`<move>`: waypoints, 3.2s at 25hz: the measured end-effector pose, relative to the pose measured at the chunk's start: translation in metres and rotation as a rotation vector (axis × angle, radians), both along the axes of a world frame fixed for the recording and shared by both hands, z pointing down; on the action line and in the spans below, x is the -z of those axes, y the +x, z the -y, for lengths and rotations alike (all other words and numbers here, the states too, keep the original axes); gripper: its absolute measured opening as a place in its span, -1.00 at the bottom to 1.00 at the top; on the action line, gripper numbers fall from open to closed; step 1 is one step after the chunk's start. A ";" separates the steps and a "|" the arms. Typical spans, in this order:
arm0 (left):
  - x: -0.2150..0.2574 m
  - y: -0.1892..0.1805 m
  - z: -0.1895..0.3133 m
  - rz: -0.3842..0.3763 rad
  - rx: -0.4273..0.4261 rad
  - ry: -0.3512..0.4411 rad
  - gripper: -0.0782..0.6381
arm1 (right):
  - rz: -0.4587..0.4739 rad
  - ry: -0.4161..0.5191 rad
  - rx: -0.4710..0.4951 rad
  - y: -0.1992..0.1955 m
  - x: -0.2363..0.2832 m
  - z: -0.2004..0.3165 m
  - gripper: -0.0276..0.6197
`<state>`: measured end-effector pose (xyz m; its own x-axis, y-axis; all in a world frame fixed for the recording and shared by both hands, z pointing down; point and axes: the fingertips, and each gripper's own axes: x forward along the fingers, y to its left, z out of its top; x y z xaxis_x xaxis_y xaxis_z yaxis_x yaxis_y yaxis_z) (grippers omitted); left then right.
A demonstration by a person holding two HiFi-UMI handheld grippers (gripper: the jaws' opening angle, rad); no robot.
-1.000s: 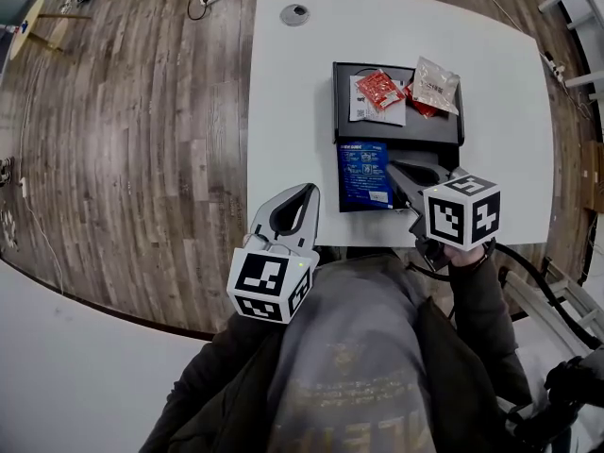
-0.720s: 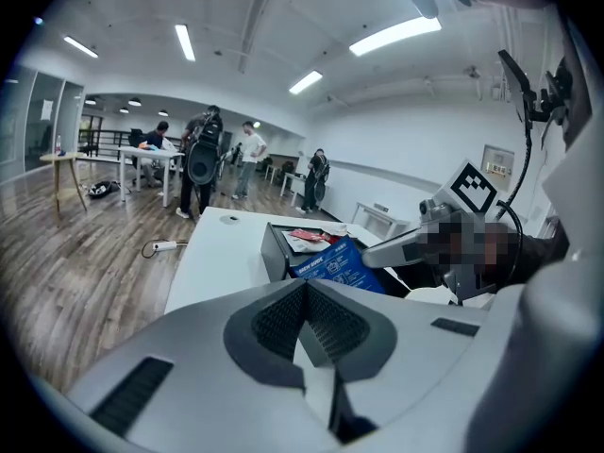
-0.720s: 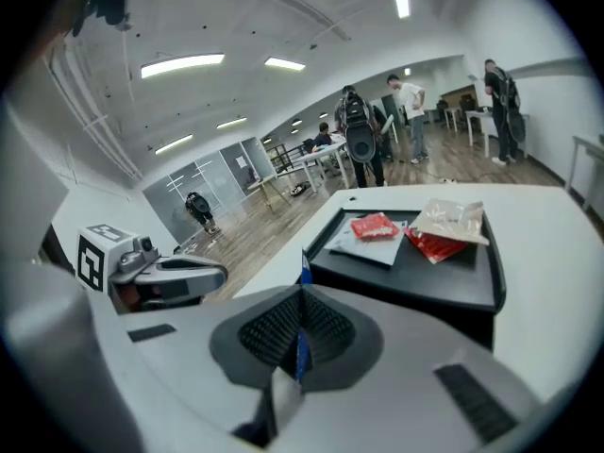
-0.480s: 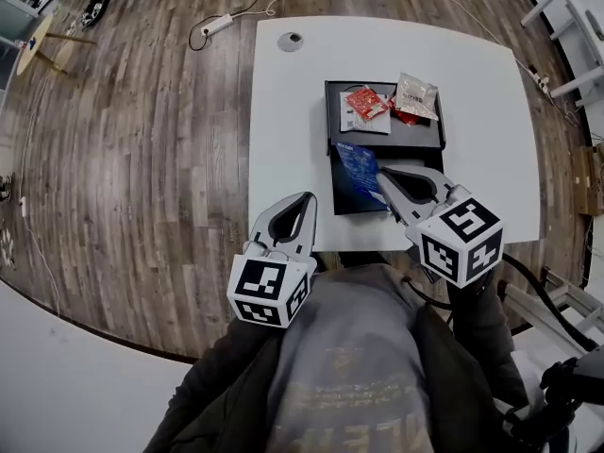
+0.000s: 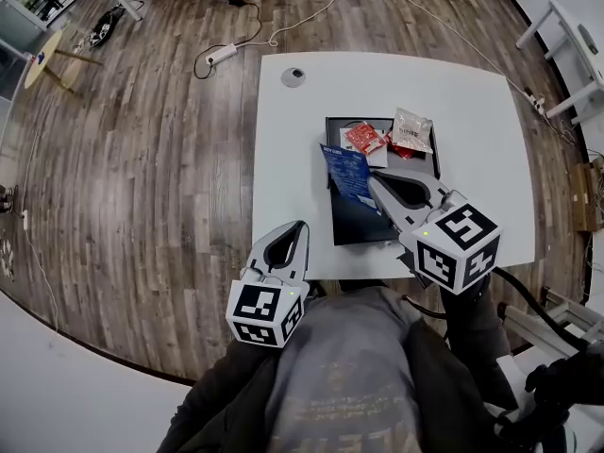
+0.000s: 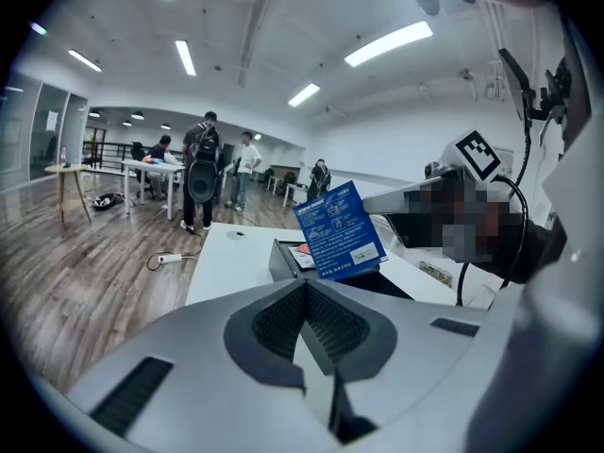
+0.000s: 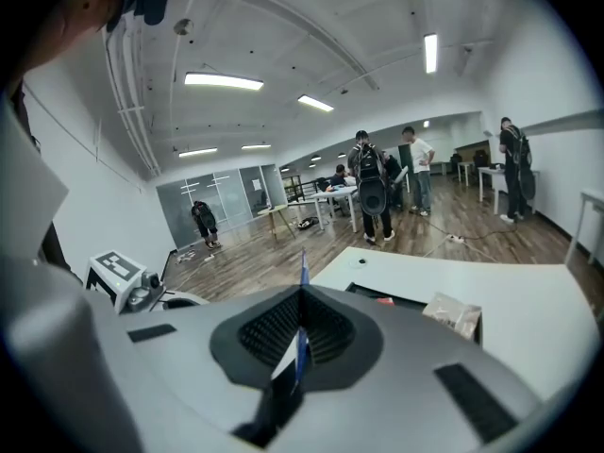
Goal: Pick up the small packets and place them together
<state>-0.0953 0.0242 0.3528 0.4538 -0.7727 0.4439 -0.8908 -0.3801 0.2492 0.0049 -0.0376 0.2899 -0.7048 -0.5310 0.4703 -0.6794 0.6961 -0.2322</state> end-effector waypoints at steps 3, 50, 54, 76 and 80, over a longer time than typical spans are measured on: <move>-0.003 -0.004 0.009 0.013 0.016 -0.019 -0.77 | 0.011 -0.009 -0.011 -0.001 -0.002 0.025 -0.90; -0.037 -0.012 0.015 0.036 0.068 -0.124 -0.77 | -0.117 0.099 -0.303 0.026 -0.050 0.056 -0.62; -0.028 -0.005 0.006 0.029 0.036 -0.099 -0.77 | -0.090 0.118 -0.272 0.019 -0.040 0.035 -0.62; 0.000 0.006 -0.095 -0.056 -0.142 0.023 -0.77 | -0.080 0.242 -0.359 0.021 0.016 -0.091 -0.84; 0.020 0.020 -0.105 -0.050 -0.139 0.039 -0.77 | -0.115 0.313 -0.333 0.033 0.034 -0.110 -0.90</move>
<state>-0.0754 0.1290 0.3332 0.5781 -0.7172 0.3891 -0.8160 -0.5088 0.2744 0.0377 0.0725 0.2564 -0.4251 -0.8481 0.3164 -0.8865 0.4607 0.0438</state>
